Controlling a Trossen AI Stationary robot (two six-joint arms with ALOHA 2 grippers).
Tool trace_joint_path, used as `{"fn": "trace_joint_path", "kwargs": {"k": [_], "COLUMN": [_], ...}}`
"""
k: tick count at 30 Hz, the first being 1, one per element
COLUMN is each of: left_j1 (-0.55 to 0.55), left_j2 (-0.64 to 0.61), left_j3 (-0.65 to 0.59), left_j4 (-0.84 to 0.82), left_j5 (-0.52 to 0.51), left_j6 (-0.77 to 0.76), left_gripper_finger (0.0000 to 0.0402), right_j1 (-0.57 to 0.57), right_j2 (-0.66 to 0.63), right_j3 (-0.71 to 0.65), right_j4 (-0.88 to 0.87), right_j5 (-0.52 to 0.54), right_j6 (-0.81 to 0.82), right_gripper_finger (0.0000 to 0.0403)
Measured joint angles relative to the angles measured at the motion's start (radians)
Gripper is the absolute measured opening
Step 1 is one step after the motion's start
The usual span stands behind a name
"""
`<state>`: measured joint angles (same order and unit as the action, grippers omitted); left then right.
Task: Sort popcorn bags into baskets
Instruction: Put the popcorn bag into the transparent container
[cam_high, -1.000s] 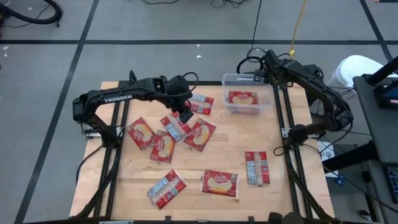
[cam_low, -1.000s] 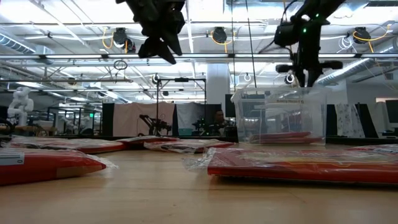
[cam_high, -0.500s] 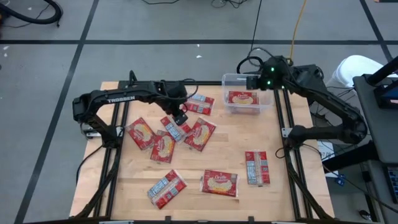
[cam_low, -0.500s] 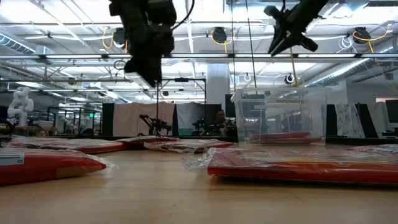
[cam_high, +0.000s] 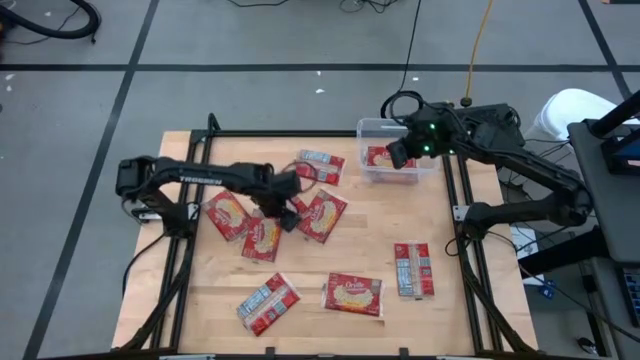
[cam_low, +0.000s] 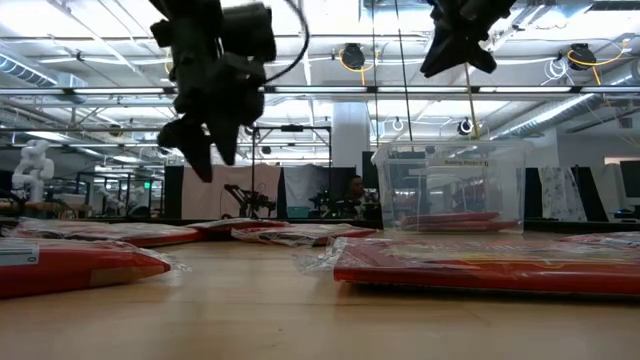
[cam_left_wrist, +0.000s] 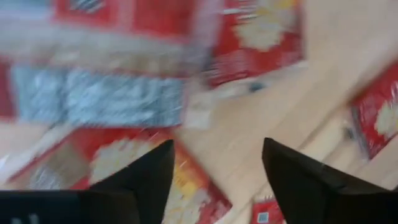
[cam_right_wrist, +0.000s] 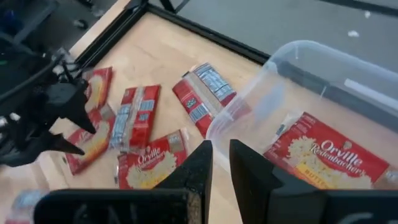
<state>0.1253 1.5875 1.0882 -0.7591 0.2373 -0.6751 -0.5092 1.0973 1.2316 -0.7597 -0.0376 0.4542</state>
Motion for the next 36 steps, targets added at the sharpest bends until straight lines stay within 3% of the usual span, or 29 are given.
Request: {"fn": "trace_joint_path", "kwargs": {"k": [3, 7, 15, 22, 36], "left_j1": [-0.11, -0.229, -0.332, -0.305, -0.27], "left_j2": [0.0, 0.007, 0.041, 0.082, 0.172], "left_j3": [0.0, 0.0, 0.0, 0.001, 0.0], "left_j4": [0.057, 0.087, 0.14, 0.167, 0.152], "left_j5": [-0.121, -0.364, -0.648, -0.666, -0.674], "left_j6": [0.078, 0.083, 0.064, 0.08, 0.148], "left_gripper_finger": [0.0269, 0.0273, 0.0274, 0.0274, 0.0272], "right_j1": [0.001, 0.001, 0.001, 0.001, 0.001], "right_j2": [-0.009, -0.021, -0.056, -0.078, -0.078], "right_j3": [0.0, 0.0, 0.001, 0.001, 0.001], "right_j4": [-0.002, -0.002, -0.071, -0.199, -0.236], "right_j5": [-0.062, -0.139, -0.257, -0.305, -0.308], "right_j6": [-0.062, -0.099, -0.129, -0.13, -0.213], "right_gripper_finger": [0.0048, 0.0048, 0.0048, 0.0048, 0.0048]}}
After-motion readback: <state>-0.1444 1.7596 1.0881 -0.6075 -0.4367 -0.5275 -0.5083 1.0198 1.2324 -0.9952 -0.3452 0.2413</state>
